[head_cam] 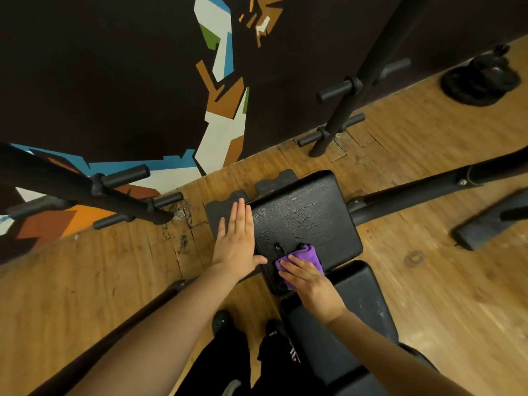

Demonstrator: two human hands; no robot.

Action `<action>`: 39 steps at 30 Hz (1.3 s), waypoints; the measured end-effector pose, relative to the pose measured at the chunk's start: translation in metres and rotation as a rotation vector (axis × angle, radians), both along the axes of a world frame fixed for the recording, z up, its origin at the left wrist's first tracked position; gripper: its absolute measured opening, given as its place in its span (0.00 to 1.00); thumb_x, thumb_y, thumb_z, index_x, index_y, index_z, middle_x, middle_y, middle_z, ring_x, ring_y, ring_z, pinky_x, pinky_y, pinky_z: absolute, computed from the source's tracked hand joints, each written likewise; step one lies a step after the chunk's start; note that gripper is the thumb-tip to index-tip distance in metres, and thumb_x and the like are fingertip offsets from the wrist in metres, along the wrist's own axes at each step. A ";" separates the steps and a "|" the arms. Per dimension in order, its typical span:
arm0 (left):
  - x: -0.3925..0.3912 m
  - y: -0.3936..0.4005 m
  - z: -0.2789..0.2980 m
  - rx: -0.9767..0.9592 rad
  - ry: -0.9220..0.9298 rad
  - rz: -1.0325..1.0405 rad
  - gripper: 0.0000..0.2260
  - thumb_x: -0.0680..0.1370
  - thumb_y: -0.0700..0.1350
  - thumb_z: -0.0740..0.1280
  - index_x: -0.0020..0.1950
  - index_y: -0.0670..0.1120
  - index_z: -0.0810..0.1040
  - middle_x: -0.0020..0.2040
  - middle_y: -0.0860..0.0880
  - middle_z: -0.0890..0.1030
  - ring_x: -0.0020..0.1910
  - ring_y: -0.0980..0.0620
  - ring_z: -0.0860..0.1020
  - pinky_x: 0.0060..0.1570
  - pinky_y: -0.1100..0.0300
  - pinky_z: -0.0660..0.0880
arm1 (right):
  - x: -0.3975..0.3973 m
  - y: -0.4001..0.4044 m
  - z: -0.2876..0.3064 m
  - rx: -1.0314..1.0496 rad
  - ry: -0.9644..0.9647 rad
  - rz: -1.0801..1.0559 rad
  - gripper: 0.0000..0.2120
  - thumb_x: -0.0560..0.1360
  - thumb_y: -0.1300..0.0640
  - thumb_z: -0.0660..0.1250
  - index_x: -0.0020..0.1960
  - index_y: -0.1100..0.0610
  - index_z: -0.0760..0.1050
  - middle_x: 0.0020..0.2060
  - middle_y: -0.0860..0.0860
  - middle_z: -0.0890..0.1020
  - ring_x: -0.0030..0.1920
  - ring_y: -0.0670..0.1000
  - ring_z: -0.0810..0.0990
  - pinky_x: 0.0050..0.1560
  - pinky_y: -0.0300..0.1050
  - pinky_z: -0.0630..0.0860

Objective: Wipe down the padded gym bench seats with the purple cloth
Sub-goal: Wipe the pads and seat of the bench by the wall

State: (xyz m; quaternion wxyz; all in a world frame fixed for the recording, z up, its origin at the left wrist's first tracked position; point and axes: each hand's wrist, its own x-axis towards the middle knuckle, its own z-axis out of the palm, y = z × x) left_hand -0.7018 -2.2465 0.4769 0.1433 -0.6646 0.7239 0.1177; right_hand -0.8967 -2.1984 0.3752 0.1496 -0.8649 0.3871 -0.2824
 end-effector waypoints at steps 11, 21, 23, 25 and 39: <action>-0.007 -0.002 0.001 0.030 -0.043 0.042 0.55 0.72 0.63 0.68 0.74 0.37 0.30 0.75 0.39 0.30 0.76 0.43 0.35 0.74 0.46 0.43 | 0.038 -0.129 0.078 0.083 0.117 -0.110 0.23 0.68 0.63 0.73 0.63 0.61 0.76 0.63 0.57 0.77 0.67 0.61 0.70 0.68 0.57 0.62; -0.009 -0.001 0.000 0.029 -0.056 0.032 0.55 0.72 0.63 0.67 0.74 0.37 0.30 0.75 0.38 0.30 0.76 0.42 0.35 0.74 0.47 0.42 | -0.009 -0.032 0.006 0.088 -0.034 -0.247 0.19 0.71 0.68 0.66 0.62 0.62 0.76 0.63 0.56 0.76 0.68 0.55 0.67 0.71 0.47 0.61; -0.011 -0.001 0.001 0.028 -0.049 0.032 0.55 0.73 0.63 0.67 0.74 0.36 0.30 0.75 0.38 0.30 0.76 0.42 0.35 0.75 0.47 0.42 | -0.019 -0.014 -0.003 0.139 -0.035 -0.282 0.17 0.74 0.63 0.61 0.62 0.62 0.76 0.63 0.57 0.76 0.68 0.54 0.67 0.72 0.40 0.56; -0.012 0.000 0.002 0.029 -0.036 0.043 0.54 0.73 0.62 0.68 0.74 0.36 0.30 0.75 0.38 0.30 0.76 0.42 0.36 0.75 0.47 0.43 | -0.020 -0.007 -0.004 0.186 -0.043 -0.304 0.18 0.74 0.61 0.59 0.62 0.62 0.76 0.63 0.57 0.76 0.67 0.55 0.67 0.73 0.40 0.55; -0.016 0.001 0.006 0.030 -0.049 0.059 0.54 0.73 0.59 0.70 0.74 0.36 0.32 0.76 0.37 0.33 0.76 0.41 0.37 0.74 0.48 0.43 | -0.008 -0.026 0.026 0.148 -0.197 -0.399 0.18 0.72 0.67 0.62 0.61 0.64 0.76 0.62 0.58 0.75 0.66 0.55 0.67 0.69 0.40 0.60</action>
